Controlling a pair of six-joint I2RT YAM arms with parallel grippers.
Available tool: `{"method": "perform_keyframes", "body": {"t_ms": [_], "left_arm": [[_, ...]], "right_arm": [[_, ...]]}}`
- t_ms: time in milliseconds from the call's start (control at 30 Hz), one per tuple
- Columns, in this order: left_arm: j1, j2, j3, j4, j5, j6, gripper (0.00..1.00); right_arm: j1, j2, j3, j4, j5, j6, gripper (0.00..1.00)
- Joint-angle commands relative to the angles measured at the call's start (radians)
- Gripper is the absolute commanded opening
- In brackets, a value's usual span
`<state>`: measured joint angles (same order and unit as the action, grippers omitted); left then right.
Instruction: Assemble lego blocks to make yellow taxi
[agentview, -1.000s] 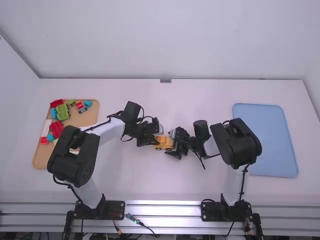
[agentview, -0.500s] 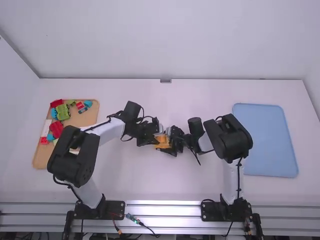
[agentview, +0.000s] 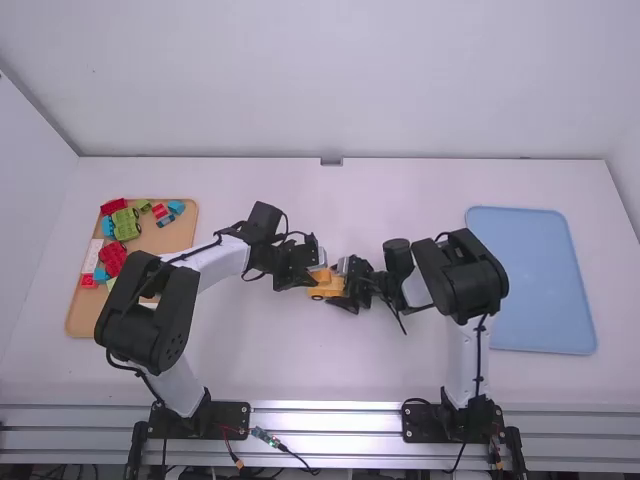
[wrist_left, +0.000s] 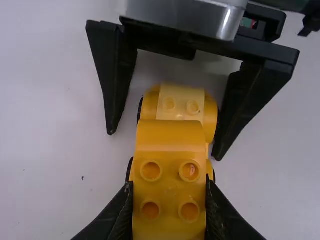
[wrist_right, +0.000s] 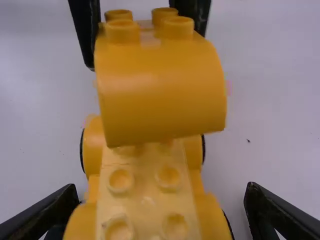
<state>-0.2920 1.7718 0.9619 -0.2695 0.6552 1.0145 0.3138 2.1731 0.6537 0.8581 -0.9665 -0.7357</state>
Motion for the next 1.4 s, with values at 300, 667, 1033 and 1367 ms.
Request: {"method": "perform_keyframes", "body": {"t_ms": [300,667,1033,1367], "left_arm": [[-0.05,0.005,-0.002,0.035,-0.014,0.013,0.02],[-0.054,0.007,-0.003,0.034,-0.055,-0.015,0.02],[-0.055,0.048,-0.002,0.042,-0.046,-0.001,0.02],[-0.055,0.081,0.01,0.041,-0.035,0.007,0.02]], "right_arm": [[-0.053,0.019,-0.053,0.055,-0.066,-0.024,0.82],[-0.01,0.019,-0.015,0.021,-0.051,-0.021,0.81],[-0.013,0.019,0.007,-0.029,-0.066,-0.032,0.64],[-0.014,0.019,0.008,-0.036,-0.058,-0.031,0.64]]}}
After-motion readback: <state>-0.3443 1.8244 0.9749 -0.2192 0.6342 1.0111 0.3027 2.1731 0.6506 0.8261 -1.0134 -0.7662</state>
